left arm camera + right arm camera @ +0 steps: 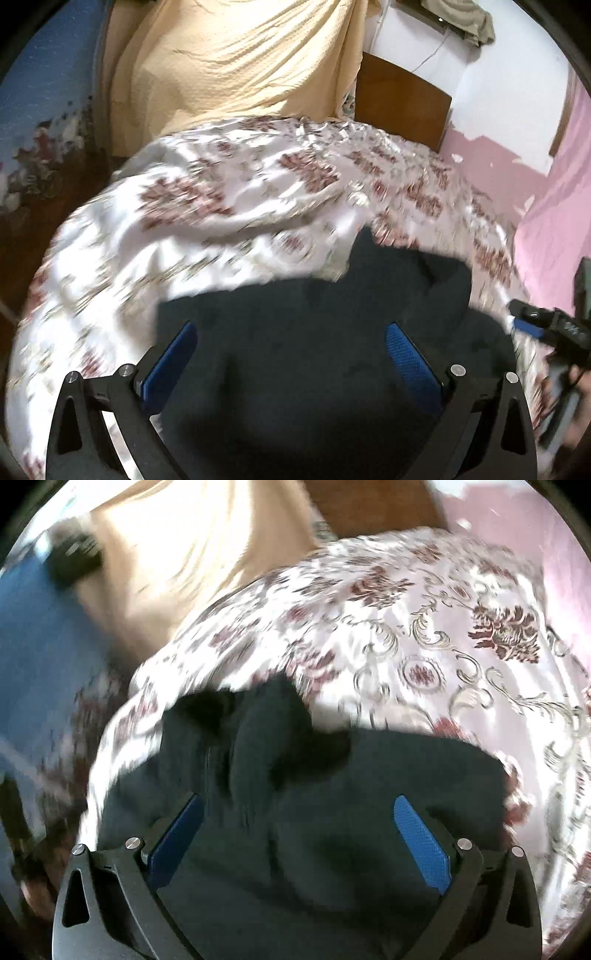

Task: Fold large clothes
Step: 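Grasp the jacket hem with both grippers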

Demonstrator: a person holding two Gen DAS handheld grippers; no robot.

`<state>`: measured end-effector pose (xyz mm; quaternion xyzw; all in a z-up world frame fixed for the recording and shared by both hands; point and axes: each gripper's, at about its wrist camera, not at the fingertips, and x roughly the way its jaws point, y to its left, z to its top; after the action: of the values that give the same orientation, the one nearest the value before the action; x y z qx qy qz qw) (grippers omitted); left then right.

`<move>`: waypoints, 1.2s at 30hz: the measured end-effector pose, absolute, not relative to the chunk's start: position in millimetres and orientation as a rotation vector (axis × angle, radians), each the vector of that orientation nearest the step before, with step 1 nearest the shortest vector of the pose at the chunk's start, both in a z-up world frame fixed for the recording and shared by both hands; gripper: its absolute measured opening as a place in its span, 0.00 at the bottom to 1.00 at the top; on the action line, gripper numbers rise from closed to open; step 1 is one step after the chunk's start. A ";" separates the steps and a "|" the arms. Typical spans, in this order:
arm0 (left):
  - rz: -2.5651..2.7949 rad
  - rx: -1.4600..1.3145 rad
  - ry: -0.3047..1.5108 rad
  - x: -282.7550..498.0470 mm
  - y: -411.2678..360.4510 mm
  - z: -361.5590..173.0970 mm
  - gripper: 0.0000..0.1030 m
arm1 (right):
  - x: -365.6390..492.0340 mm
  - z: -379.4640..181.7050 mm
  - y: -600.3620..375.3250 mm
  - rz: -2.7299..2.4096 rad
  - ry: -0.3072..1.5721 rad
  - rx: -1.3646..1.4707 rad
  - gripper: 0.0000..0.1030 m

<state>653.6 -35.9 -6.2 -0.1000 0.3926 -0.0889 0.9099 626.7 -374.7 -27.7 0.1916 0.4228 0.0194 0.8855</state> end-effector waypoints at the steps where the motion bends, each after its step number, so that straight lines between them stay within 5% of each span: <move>1: -0.192 -0.245 0.801 665.1 -40.9 -6.4 1.00 | 643.0 -26.7 -374.7 0.021 0.871 0.444 0.98; 7: -0.196 -0.332 0.884 746.1 -79.0 -29.8 0.99 | 704.2 -48.3 -358.9 -0.010 0.919 0.534 0.93; 8: -0.195 -0.325 0.890 751.6 -84.6 -33.7 0.99 | 708.9 -52.8 -355.6 -0.026 0.925 0.517 0.88; 10: -0.176 -0.286 0.920 757.4 -95.4 -42.8 0.95 | 716.8 -63.5 -350.6 -0.026 0.941 0.498 0.56; 12: -0.172 -0.254 0.947 760.2 -98.3 -49.4 0.61 | 721.5 -70.6 -352.4 -0.012 0.953 0.508 0.50; 14: -0.232 -0.274 0.960 760.0 -98.1 -53.3 0.13 | 719.3 -67.4 -356.9 0.004 0.920 0.521 0.33; 15: -0.270 -0.304 0.951 758.2 -94.6 -52.0 0.08 | 716.4 -65.4 -356.1 0.018 0.898 0.518 0.25; 18: -0.266 -0.270 0.892 737.1 -92.1 -37.5 0.06 | 707.9 -56.7 -353.5 0.040 0.875 0.457 0.16; 28: -0.341 -0.182 0.737 600.6 -63.6 23.9 0.05 | 585.7 7.0 -355.1 0.148 0.722 0.195 0.11; 36: -0.352 -0.201 0.752 533.4 -49.9 1.1 0.05 | 491.9 0.2 -354.9 0.143 0.675 0.151 0.10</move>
<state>533.4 -49.9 1.1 -0.0973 0.3646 -0.1709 0.9102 491.9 -354.9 0.2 0.0741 0.3303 0.0702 0.9383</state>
